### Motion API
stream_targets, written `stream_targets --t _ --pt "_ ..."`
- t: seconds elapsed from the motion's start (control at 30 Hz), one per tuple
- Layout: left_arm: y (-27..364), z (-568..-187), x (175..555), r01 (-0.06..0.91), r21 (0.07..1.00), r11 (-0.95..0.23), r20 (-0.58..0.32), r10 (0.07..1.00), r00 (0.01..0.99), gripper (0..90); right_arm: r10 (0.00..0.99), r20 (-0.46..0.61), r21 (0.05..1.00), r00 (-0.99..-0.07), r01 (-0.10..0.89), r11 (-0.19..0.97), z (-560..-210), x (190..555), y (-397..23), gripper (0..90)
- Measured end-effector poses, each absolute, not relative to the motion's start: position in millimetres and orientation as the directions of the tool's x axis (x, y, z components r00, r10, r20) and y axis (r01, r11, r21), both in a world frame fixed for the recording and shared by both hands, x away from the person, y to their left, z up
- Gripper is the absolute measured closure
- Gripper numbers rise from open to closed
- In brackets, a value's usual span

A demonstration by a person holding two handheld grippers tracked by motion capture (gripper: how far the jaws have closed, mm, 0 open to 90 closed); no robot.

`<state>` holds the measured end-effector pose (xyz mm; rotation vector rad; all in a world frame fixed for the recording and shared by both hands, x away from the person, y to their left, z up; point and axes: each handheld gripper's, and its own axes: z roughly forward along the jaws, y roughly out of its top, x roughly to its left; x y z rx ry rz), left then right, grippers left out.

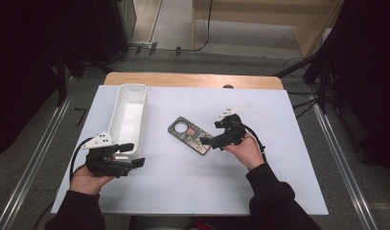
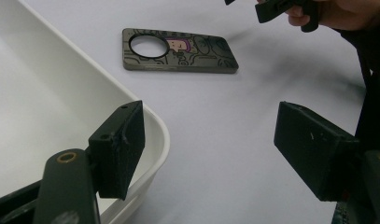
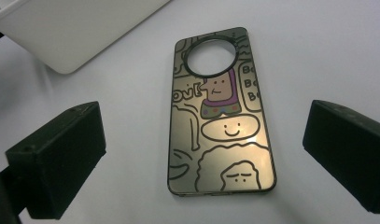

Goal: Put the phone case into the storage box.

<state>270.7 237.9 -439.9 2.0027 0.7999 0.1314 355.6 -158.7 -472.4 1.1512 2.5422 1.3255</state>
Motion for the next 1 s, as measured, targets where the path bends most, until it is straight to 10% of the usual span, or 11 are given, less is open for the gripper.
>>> stream_targets --t 1.0 --pt "241 -439 271 0.485 0.807 -0.336 -0.224 0.586 0.779 24.5 0.644 0.218 0.637 -0.733 0.607 0.476 -494 375 -125 0.0"
